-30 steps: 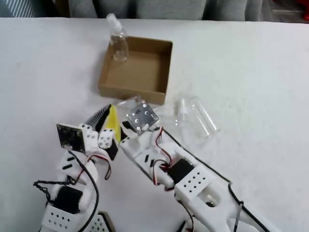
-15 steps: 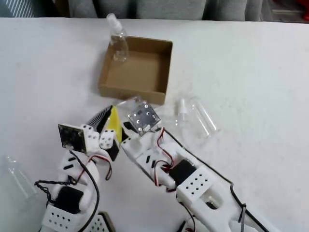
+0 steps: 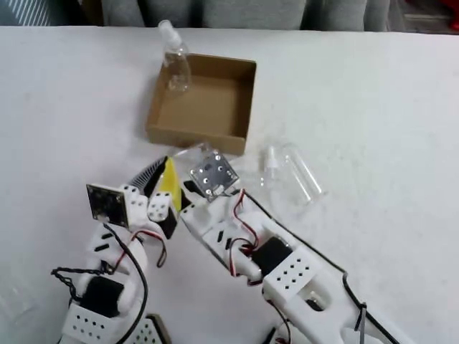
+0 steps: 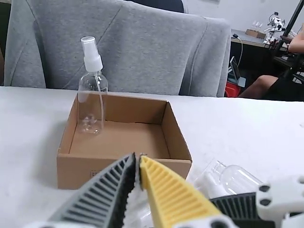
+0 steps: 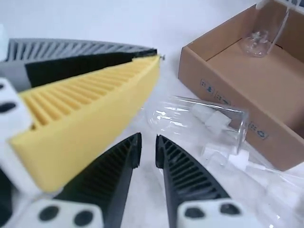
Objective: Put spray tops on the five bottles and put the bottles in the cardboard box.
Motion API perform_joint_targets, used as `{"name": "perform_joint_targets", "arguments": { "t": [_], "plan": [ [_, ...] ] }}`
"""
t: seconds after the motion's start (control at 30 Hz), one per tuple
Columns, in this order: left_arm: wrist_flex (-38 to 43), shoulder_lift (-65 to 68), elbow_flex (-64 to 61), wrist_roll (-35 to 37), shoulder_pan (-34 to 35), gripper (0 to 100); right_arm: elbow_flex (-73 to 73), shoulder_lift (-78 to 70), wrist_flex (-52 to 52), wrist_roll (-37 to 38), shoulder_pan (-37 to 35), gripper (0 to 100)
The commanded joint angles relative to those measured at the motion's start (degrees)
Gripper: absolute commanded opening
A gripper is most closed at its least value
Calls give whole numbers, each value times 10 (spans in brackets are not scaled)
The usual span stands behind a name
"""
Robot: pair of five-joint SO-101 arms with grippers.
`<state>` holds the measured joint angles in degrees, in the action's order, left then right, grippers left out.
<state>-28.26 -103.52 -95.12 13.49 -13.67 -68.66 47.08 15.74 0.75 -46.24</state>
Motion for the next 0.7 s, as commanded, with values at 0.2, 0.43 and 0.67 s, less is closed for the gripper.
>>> {"name": "perform_joint_targets", "arguments": {
  "t": [0.2,0.43,0.67],
  "plan": [
    [7,-9,12,-4,-14,20,15,20,0,-5,-4,35],
    [7,-9,12,-4,-13,20,15,20,-3,-5,-4,37],
    [-34,-9,18,-4,-12,20,13,15,-4,-3,-16,39]
  ]
}}
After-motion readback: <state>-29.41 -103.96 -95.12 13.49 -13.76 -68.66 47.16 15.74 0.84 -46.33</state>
